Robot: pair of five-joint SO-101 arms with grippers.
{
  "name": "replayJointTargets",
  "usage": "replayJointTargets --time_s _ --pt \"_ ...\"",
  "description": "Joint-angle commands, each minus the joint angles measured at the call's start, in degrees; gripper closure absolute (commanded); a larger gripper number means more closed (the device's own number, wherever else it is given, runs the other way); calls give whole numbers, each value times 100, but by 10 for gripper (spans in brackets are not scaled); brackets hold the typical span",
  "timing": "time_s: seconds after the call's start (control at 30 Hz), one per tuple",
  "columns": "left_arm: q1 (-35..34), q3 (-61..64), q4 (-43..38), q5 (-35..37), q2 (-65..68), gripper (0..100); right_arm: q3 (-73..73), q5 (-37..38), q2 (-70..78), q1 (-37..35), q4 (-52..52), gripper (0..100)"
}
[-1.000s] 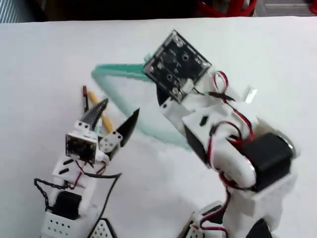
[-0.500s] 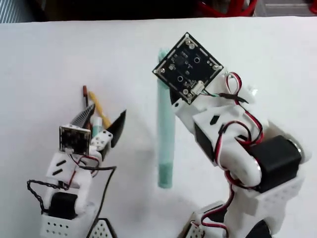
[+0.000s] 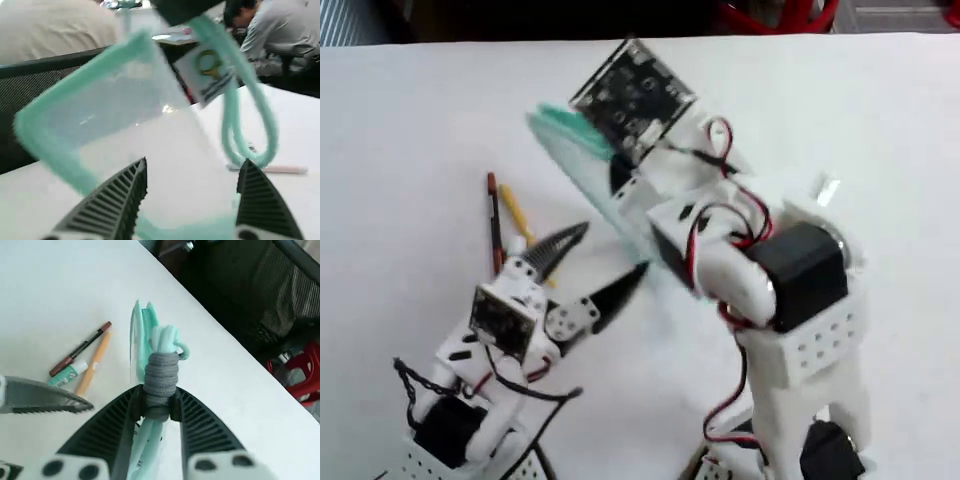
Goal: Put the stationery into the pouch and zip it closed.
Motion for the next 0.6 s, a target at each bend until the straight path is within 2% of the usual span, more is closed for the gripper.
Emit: replayJointTargets --time_s 0.0,0.1,0.2,0.47,0.57 --pt "488 -220 -273 35 -22 714 -62 -70 -690 -567 163 979" --pt "699 -229 -255 44 -22 714 -62 -70 -1165 -866 418 979" --pt "708 -510 26 44 -22 714 -9 70 -1429 -831 479 979" --pt "699 -2470 2338 0 -22 714 0 299 -954 189 505 979" --pt "699 -3024 3051 -536 -22 714 -9 299 -725 321 497 979"
